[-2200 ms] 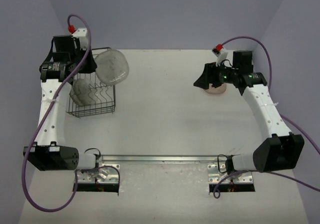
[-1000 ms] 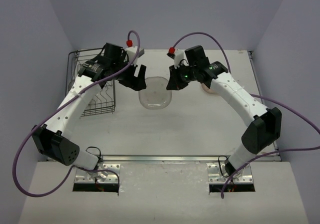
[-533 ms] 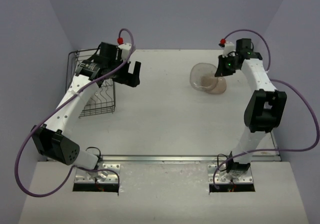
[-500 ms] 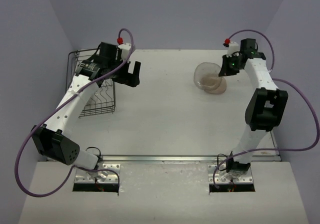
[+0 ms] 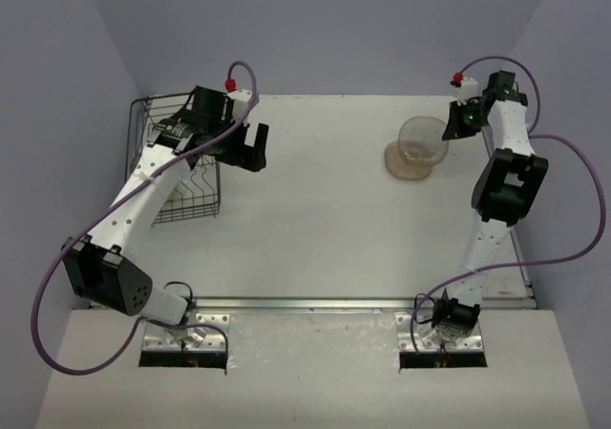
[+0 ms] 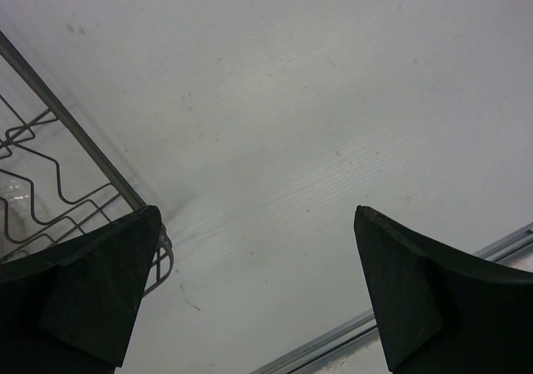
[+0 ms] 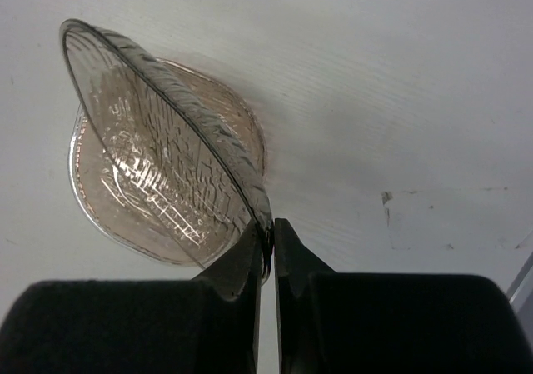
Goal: Unload the plates from the dish rack
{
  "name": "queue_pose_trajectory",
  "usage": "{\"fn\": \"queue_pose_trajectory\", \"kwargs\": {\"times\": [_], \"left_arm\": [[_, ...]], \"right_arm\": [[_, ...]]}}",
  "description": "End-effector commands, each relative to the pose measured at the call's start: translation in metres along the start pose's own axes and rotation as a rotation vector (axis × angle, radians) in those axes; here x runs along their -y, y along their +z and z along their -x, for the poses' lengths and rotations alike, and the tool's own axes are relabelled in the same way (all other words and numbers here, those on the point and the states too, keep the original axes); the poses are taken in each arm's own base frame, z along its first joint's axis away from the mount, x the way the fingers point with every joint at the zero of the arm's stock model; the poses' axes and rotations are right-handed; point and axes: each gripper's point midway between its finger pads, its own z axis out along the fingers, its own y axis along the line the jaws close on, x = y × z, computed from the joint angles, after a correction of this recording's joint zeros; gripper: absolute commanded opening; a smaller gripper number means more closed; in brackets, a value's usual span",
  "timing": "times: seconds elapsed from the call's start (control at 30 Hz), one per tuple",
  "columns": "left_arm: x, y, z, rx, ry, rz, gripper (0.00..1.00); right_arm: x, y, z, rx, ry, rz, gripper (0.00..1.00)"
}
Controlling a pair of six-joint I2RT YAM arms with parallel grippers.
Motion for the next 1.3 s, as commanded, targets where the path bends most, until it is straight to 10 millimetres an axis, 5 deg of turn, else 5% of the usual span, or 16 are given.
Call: {"fn": "queue_pose_trajectory", "kwargs": {"times": [0.0, 0.23, 0.4, 0.53, 0.77, 0.9, 1.07, 1.27], "left_arm": [[-0.001, -0.008, 0.011, 0.059, -0.01, -0.007, 1.0], [0.0, -0.006, 0.008, 0.048, -0.009, -0.021, 1.0], [-0.009, -0.01, 0.009, 0.056, -0.023, 0.018, 1.0], [-0.031, -0.022, 0.015, 0.097, -0.082, 0.095, 1.0], [-0.101, -0.052, 0.017, 0.18, -0.268, 0.303, 1.0], [-0.136, -0.069, 0.011, 0.203, -0.33, 0.467, 1.0], [-0.194, -0.089, -0.008, 0.188, -0.456, 0.686, 0.87], [-0.226, -0.071, -0.026, 0.072, -0.494, 0.756, 0.59]], "right_arm": [[-0.016, -0.003, 0.014, 0.041, -0.066, 0.096, 0.07], [-0.018, 0.01, 0.005, 0.022, -0.057, 0.137, 0.11], [-0.011, 0.013, 0.006, 0.02, -0.054, 0.1, 0.7], [-0.02, -0.007, 0.029, 0.073, -0.05, 0.088, 0.84], [-0.052, -0.057, 0.076, 0.183, -0.094, 0.034, 0.86], [-0.08, -0.073, 0.087, 0.201, -0.14, 0.034, 0.85], [-0.131, -0.083, 0.074, 0.191, -0.141, 0.106, 0.83], [-0.198, -0.079, 0.028, 0.177, -0.067, 0.184, 0.82]]}}
